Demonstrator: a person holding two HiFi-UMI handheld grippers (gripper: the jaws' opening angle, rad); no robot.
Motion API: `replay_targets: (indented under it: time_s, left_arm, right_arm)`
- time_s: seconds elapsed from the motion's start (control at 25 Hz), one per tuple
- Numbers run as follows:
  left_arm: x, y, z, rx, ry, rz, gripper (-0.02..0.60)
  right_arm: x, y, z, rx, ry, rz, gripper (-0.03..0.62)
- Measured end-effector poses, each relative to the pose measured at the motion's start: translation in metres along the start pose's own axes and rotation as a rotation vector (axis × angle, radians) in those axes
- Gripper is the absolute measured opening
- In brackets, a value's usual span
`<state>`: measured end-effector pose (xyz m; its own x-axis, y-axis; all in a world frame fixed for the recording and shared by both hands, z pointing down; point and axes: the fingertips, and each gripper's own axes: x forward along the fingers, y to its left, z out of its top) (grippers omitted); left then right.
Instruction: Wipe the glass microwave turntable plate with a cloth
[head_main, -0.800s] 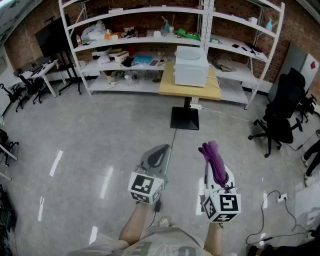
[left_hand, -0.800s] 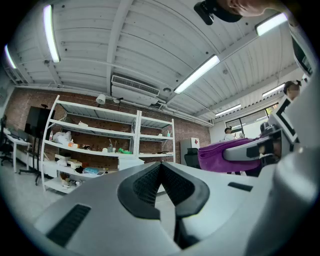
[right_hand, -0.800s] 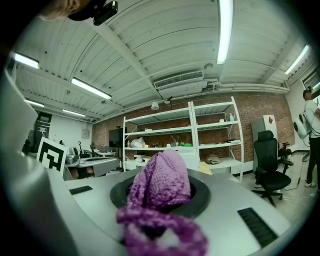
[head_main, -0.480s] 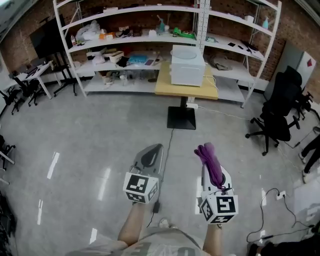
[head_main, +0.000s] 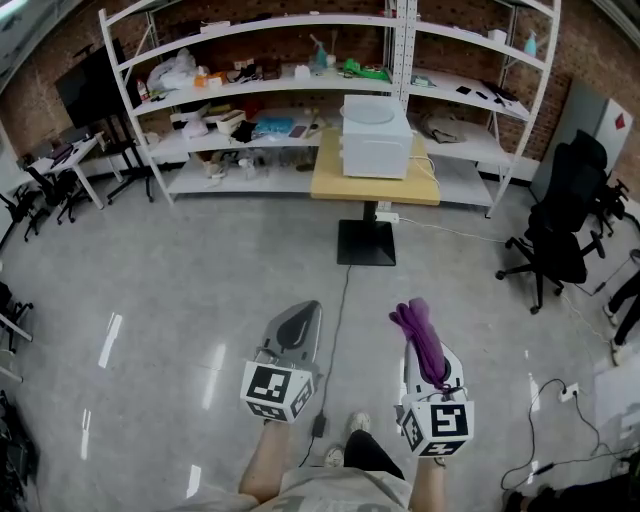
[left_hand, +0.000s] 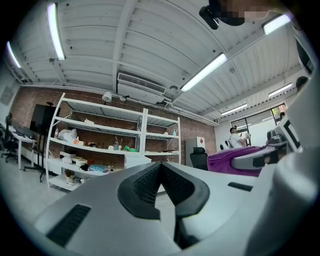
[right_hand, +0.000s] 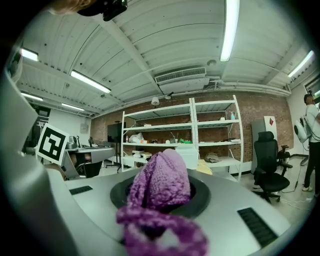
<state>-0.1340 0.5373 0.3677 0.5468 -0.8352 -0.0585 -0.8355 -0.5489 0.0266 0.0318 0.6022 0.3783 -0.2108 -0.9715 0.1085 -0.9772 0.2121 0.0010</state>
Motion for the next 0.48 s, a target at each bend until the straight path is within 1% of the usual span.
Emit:
replay_targets:
  time_s: [0.08,0.2,0.36,0.48]
  left_arm:
    - [0.01,0.003,-0.004,0.0,0.002,-0.003,0.002]
    - [0.031,0.011,-0.01,0.004,0.011,-0.008,0.002]
    - [0.071,0.034,-0.015,0.032,0.019,0.003,0.002]
    - [0.112,0.055,-0.017,0.02,0.006,0.013,0.002]
  right_arm:
    - [0.012,-0.004,0.001,0.003,-0.015,0.001,0.054]
    - [0.038,-0.013,-0.002,0.043,-0.025,0.023,0.054]
    - [0.091,-0.032,-0.006,0.08,-0.032,0.044,0.054]
    - [0.138,-0.05,-0.008,0.11,-0.03,0.069,0.054]
